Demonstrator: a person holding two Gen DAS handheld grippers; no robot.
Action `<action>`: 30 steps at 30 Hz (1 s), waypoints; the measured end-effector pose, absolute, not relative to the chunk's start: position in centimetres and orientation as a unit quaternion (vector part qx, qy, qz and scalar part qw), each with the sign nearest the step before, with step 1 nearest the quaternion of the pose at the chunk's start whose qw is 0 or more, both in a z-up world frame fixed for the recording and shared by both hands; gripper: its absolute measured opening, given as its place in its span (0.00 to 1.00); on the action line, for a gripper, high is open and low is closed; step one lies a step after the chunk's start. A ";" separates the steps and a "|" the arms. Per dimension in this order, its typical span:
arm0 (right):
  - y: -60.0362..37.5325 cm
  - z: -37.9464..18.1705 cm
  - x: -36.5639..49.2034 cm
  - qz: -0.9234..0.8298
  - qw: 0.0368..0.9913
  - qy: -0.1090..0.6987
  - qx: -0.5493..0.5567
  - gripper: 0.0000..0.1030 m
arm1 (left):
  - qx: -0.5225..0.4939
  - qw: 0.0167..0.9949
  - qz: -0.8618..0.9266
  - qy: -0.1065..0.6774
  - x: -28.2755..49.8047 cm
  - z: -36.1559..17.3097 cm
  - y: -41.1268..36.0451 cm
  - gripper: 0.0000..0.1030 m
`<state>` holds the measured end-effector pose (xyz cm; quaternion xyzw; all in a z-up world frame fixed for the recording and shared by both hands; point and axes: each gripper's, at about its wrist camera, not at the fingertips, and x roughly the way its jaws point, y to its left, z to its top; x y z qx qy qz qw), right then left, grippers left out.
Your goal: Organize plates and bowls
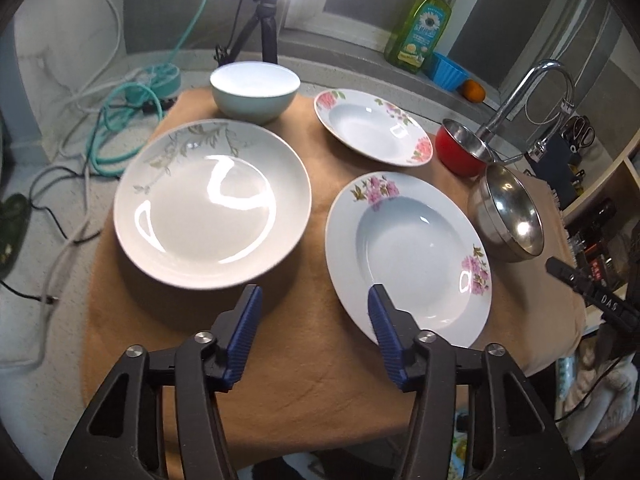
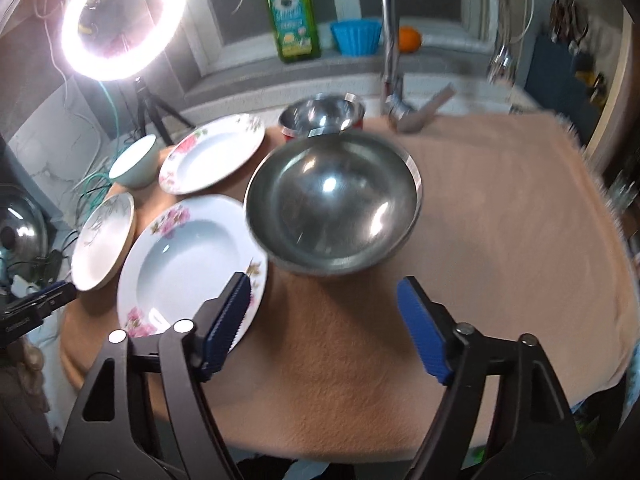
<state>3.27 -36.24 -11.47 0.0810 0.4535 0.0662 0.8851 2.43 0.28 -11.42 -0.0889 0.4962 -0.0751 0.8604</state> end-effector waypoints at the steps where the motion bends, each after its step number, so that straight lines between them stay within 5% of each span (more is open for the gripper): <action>1: -36.2 -11.8 3.3 0.074 0.880 0.460 0.090 0.67 | -0.101 0.855 -0.082 0.502 2.5 -11.7 0.1 0.42; 12: -34.5 -16.4 5.1 0.133 0.830 0.516 0.168 0.38 | -0.185 0.814 -0.120 0.538 4.0 -14.5 -0.2 0.24; 30: -34.5 -18.1 7.2 0.143 0.802 0.530 0.237 0.21 | -0.214 0.807 -0.117 0.538 5.7 -15.7 0.2 0.17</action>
